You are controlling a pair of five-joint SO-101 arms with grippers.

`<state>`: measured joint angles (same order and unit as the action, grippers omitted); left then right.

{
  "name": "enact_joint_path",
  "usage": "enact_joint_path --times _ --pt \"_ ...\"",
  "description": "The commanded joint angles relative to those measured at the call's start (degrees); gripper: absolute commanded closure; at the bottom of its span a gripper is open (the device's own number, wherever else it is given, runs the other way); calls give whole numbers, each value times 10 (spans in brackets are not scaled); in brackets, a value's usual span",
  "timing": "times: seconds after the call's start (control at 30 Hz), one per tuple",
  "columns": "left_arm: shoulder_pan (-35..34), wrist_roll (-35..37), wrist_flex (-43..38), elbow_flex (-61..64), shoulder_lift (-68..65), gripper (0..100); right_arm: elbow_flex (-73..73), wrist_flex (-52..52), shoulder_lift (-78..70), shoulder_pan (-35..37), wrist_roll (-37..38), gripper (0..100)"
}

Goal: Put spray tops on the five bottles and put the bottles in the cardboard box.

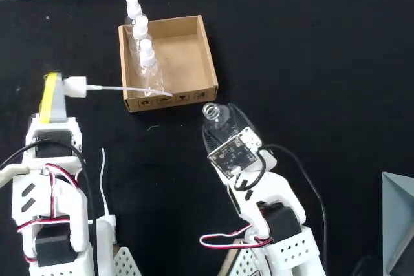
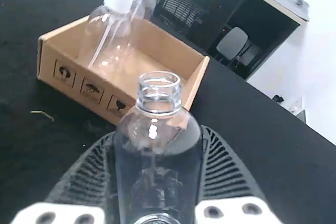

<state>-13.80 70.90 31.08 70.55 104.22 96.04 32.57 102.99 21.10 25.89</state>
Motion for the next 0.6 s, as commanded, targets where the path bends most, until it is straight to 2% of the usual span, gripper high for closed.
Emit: enact_joint_path --times 0.0,0.27,0.47,0.57 --pt "29 3 -11 -7 3 971 -4 -20 56 7 7 988" --pt "58 2 -14 9 3 971 -4 -18 56 8 8 988" --pt "69 2 -12 17 3 971 -2 -17 56 38 25 988" --pt "89 -23 -15 22 3 971 -2 -17 56 38 26 988"
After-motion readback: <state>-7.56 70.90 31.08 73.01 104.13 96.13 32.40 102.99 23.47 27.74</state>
